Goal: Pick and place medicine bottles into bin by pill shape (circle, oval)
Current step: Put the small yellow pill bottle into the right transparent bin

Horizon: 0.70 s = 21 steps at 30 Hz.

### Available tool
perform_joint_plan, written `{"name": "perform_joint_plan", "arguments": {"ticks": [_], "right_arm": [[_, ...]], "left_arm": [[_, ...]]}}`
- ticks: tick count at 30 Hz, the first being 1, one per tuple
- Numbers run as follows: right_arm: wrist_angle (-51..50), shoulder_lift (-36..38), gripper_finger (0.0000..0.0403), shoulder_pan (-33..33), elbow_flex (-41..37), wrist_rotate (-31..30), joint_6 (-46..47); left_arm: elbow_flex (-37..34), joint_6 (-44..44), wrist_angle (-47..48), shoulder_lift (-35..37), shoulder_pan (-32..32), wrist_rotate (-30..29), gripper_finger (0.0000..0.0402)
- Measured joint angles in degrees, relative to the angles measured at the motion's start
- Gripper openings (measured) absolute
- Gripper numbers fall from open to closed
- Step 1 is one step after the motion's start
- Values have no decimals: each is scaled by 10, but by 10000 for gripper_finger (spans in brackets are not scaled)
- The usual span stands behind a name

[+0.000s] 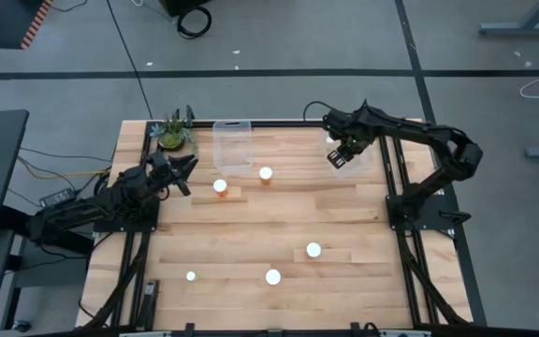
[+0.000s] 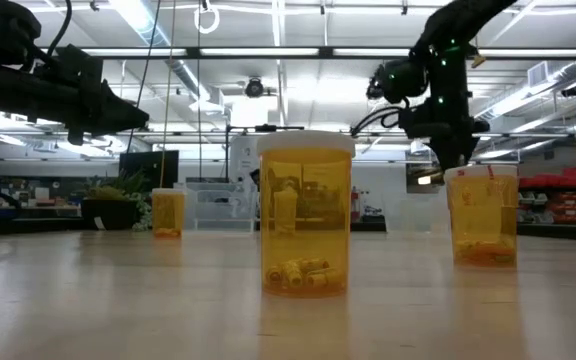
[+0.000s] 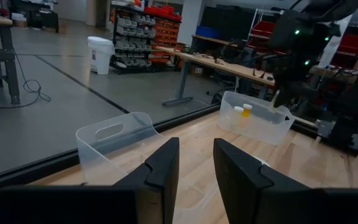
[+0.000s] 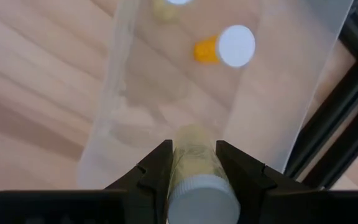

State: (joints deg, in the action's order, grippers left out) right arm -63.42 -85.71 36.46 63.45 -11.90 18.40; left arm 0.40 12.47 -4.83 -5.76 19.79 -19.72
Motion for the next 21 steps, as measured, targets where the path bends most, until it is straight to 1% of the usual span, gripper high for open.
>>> {"name": "perform_joint_plan", "arguments": {"ticks": [6, 11, 14, 21], "right_arm": [[63, 0, 127, 24, -50, 12, -5], [114, 0, 127, 47, -92, 41, -1], [137, 0, 127, 60, -114, 43, 6], [172, -1, 127, 77, -137, 71, 9]], "left_arm": [[0, 0, 0, 0, 0, 0, 107], [0, 0, 0, 0, 0, 0, 107], [0, 0, 0, 0, 0, 0, 107], [0, 0, 0, 0, 0, 0, 107]]}}
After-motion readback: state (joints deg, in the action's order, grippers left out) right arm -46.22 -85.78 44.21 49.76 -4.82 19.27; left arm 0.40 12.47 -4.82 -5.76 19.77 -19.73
